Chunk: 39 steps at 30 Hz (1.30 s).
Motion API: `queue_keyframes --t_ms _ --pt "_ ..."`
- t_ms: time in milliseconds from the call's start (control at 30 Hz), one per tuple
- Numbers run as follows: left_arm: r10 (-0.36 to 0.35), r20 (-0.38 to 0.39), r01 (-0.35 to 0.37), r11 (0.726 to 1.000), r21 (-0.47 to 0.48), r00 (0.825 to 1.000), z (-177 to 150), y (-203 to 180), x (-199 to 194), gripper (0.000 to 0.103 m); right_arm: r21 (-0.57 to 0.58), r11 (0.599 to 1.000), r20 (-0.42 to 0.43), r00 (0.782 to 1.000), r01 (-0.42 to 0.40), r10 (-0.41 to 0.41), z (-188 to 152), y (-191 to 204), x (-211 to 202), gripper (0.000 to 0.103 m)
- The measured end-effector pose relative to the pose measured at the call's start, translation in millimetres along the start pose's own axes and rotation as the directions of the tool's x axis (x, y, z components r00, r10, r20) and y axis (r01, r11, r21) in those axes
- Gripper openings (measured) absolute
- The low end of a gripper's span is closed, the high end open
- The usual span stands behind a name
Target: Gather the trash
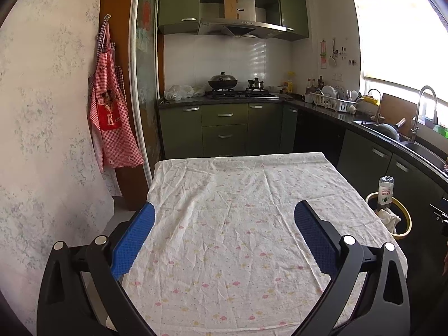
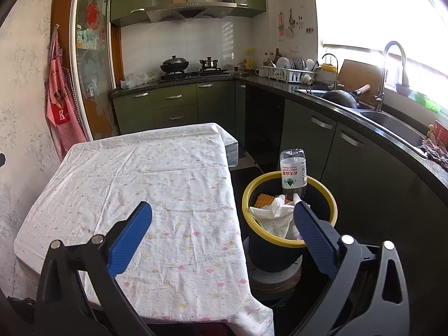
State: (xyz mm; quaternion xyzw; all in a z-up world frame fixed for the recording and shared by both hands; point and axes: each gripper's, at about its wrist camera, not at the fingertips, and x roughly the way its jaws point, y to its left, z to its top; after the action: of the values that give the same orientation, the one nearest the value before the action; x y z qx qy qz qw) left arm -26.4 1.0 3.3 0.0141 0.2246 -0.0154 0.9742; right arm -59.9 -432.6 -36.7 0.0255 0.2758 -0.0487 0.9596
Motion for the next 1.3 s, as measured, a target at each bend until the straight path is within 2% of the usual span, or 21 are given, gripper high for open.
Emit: queue_keyframes --t_ms 1300 --pt "-0.019 -0.028 0.020 0.999 0.024 0.999 -5.0 -6.0 9.2 0.098 -0.006 1.000 0.000 1.000 -0.003 0.003 3.0 5.9 2.7 0.096"
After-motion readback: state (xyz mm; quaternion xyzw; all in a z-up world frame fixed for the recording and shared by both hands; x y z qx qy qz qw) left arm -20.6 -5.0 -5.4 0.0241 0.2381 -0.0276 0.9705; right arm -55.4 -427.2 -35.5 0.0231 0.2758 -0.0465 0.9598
